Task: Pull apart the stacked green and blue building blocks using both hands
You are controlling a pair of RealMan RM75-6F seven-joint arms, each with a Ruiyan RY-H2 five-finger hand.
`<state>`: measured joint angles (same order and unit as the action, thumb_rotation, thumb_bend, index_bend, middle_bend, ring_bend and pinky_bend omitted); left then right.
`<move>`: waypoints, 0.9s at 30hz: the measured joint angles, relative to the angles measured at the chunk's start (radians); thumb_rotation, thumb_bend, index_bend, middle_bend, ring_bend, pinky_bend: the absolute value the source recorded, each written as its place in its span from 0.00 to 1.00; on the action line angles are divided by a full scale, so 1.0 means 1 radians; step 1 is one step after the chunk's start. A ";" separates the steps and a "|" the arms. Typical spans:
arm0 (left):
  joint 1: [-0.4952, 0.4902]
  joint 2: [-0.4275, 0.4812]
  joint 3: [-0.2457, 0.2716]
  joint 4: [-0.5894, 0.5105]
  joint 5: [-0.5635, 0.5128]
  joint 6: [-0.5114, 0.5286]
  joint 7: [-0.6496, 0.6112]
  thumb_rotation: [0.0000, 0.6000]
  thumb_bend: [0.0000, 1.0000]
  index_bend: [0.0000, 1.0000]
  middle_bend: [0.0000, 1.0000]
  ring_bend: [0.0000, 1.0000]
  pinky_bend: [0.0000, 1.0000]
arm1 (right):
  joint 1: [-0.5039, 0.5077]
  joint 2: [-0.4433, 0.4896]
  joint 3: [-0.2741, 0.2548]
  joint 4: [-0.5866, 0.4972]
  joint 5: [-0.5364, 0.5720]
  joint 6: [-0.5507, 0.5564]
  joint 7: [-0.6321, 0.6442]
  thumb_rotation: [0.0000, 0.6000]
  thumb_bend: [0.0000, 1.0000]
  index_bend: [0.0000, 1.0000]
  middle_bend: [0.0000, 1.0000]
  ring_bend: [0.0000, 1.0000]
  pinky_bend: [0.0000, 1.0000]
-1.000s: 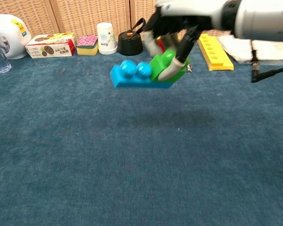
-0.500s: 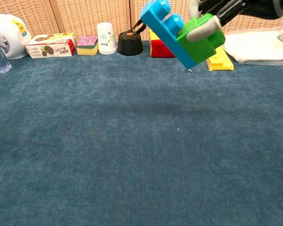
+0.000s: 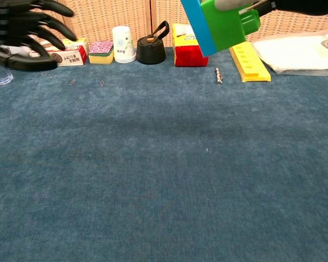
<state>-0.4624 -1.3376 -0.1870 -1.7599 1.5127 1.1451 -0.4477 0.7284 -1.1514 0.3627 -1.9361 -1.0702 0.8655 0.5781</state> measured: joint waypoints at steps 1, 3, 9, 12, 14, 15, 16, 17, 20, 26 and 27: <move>-0.010 -0.025 -0.008 0.012 -0.014 -0.004 -0.028 0.84 0.18 0.31 0.48 0.48 0.47 | -0.003 -0.002 0.004 -0.004 -0.002 -0.004 0.017 1.00 0.04 0.69 0.62 0.65 0.66; -0.029 -0.069 -0.026 0.033 -0.054 -0.020 -0.095 0.84 0.16 0.33 0.50 0.50 0.48 | -0.005 -0.003 0.013 -0.013 -0.002 -0.014 0.042 1.00 0.04 0.69 0.62 0.64 0.66; -0.100 -0.150 -0.070 0.081 -0.140 -0.118 -0.249 0.82 0.09 0.34 0.50 0.50 0.48 | -0.015 -0.007 0.030 -0.023 -0.003 -0.039 0.093 1.00 0.04 0.69 0.62 0.64 0.66; -0.121 -0.166 -0.082 0.087 -0.159 -0.152 -0.303 0.79 0.08 0.34 0.50 0.50 0.48 | -0.017 -0.011 0.034 -0.026 -0.001 -0.040 0.099 1.00 0.04 0.69 0.62 0.64 0.66; -0.134 -0.169 -0.089 0.086 -0.168 -0.175 -0.337 0.78 0.08 0.35 0.50 0.50 0.48 | -0.019 -0.021 0.036 -0.027 0.000 -0.032 0.100 1.00 0.04 0.69 0.62 0.64 0.66; -0.144 -0.171 -0.093 0.085 -0.171 -0.189 -0.356 0.78 0.08 0.35 0.50 0.49 0.48 | -0.019 -0.026 0.038 -0.027 0.000 -0.028 0.097 1.00 0.04 0.69 0.62 0.64 0.66; -0.151 -0.172 -0.096 0.084 -0.171 -0.196 -0.367 0.78 0.08 0.36 0.50 0.49 0.47 | -0.020 -0.033 0.039 -0.028 0.000 -0.023 0.095 1.00 0.04 0.69 0.62 0.64 0.66; -0.157 -0.174 -0.098 0.082 -0.171 -0.200 -0.376 0.79 0.08 0.36 0.49 0.48 0.47 | -0.020 -0.036 0.040 -0.028 -0.001 -0.022 0.094 1.00 0.04 0.69 0.62 0.64 0.66; -0.168 -0.174 -0.101 0.069 -0.163 -0.211 -0.397 0.79 0.08 0.37 0.46 0.44 0.47 | -0.020 -0.044 0.041 -0.026 -0.002 -0.015 0.080 1.00 0.04 0.69 0.62 0.64 0.66; -0.188 -0.179 -0.093 0.043 -0.139 -0.218 -0.408 0.79 0.16 0.37 0.37 0.37 0.46 | -0.016 -0.062 0.044 -0.027 0.004 -0.005 0.058 1.00 0.04 0.69 0.62 0.64 0.66; -0.189 -0.183 -0.092 0.043 -0.139 -0.215 -0.404 0.79 0.17 0.37 0.36 0.35 0.45 | -0.016 -0.063 0.044 -0.027 0.004 -0.004 0.056 1.00 0.04 0.69 0.62 0.64 0.66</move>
<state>-0.6512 -1.5204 -0.2786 -1.7167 1.3741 0.9297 -0.8522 0.7127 -1.2146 0.4070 -1.9627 -1.0662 0.8615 0.6342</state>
